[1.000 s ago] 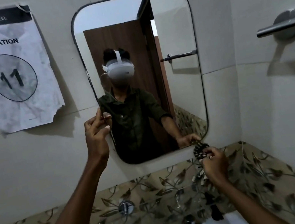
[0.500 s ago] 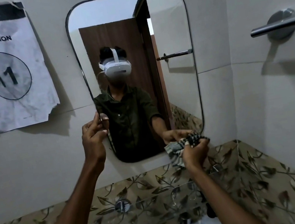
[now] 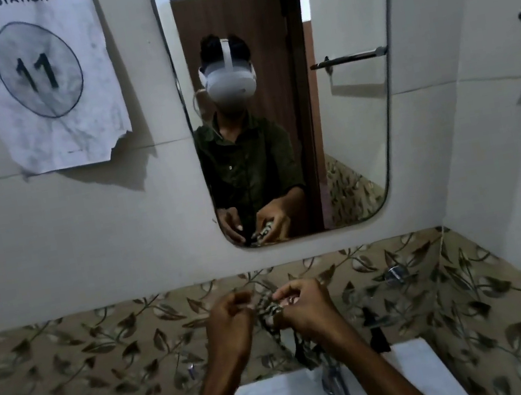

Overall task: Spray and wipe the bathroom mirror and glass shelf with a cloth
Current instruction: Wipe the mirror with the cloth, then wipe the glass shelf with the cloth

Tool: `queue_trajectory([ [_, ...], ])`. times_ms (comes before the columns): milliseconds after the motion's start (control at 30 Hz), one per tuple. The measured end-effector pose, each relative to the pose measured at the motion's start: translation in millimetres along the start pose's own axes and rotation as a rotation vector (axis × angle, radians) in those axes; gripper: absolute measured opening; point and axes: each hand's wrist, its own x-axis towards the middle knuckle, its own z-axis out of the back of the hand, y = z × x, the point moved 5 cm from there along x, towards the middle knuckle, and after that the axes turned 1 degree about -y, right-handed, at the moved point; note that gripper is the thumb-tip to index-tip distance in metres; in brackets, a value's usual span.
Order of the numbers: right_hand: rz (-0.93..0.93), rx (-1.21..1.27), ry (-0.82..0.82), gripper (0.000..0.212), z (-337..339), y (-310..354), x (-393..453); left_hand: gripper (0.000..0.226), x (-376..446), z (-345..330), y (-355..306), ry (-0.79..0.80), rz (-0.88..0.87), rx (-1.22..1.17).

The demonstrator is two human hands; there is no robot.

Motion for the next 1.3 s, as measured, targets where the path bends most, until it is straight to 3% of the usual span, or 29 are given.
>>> queue_trajectory([
  [133,0.080,0.037,0.139,0.034,-6.9,-6.1,-25.4,0.017,-43.4,-12.8,47.2,0.149,0.323,-0.145],
  [233,-0.004,0.203,0.192,0.035,-4.6,-19.0,-31.2,0.016,-54.9,-14.6,62.0,0.230,0.444,-0.300],
  [333,-0.071,0.319,0.165,0.039,3.6,-31.1,-36.2,0.013,-55.5,-12.3,67.0,0.203,0.399,-0.297],
  [467,-0.058,0.241,0.107,0.043,16.5,-51.7,-46.2,0.023,-59.7,-13.0,64.0,0.045,0.265,-0.164],
  [600,-0.060,0.114,0.210,0.044,14.7,-74.7,-52.4,0.030,-64.3,-22.3,55.4,-0.027,0.099,-0.040],
  [733,-0.047,-0.020,0.355,0.051,17.8,-84.2,-52.9,0.036,-66.8,-31.4,47.1,0.028,-0.074,0.049],
  [867,-0.059,0.008,0.383,0.050,23.0,-88.4,-46.8,0.028,-68.9,-34.2,61.7,-0.035,-0.050,0.129],
  [933,-0.108,0.070,0.367,0.030,24.9,-87.5,-43.9,0.018,-69.1,-33.9,73.4,-0.052,0.010,0.132],
  [1033,-0.166,0.092,0.274,0.022,29.3,-89.8,-33.4,0.013,-69.2,-30.5,80.0,-0.039,-0.010,0.169],
  [1100,-0.116,0.096,0.154,0.026,32.6,-86.9,-21.8,0.016,-65.3,-18.7,82.0,-0.111,-0.034,0.181],
  [1200,0.103,0.043,-0.048,0.055,32.9,-59.1,-9.5,0.027,-53.8,10.2,88.2,-0.270,-0.056,0.224],
  [1300,0.347,-0.271,0.059,0.076,0.3,-33.7,1.9,0.035,-38.0,38.5,92.4,-0.401,-0.114,0.319],
])
